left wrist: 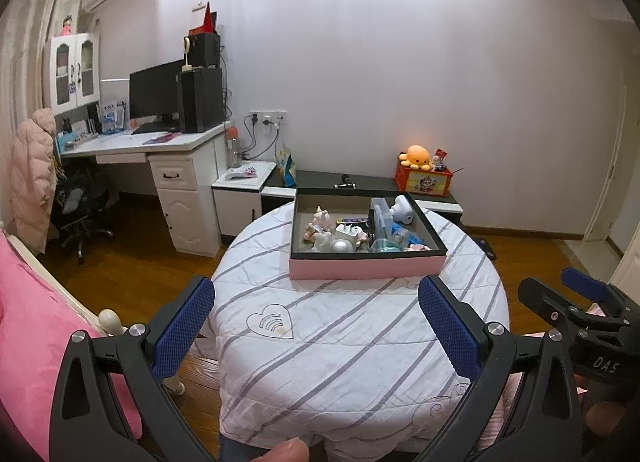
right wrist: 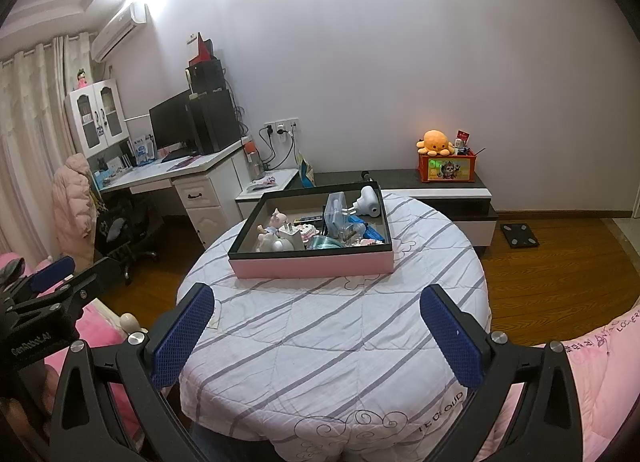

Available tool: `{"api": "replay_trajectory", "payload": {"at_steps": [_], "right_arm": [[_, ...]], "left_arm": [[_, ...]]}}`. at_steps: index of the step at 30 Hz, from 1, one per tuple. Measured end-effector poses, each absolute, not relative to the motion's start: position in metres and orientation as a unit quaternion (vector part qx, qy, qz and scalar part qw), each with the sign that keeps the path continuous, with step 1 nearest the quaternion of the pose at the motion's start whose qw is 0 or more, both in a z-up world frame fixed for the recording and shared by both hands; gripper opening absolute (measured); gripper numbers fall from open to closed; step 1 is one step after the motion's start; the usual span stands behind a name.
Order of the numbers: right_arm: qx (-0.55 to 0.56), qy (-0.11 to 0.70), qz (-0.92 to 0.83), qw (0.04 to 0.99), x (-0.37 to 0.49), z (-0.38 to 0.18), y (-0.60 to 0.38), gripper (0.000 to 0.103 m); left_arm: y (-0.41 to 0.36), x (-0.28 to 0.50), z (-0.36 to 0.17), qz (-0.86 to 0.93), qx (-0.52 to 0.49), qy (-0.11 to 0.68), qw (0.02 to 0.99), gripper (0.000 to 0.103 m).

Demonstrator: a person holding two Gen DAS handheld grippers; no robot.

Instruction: Organize rigid objects

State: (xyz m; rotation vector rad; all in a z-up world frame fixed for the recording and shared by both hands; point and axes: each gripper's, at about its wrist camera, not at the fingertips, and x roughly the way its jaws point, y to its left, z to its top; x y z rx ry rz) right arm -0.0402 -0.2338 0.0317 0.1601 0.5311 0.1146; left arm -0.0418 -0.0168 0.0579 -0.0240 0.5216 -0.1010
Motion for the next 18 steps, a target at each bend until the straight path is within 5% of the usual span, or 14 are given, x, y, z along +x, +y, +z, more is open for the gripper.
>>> {"api": "replay_trajectory", "payload": {"at_steps": [18], "right_arm": [[0.075,0.268,0.057,0.959,-0.0331,0.0279,-0.2323,0.103]], "left_arm": [[-0.0146,-0.0365,0.0546,-0.045,-0.014,0.251,0.967,0.103]]}}
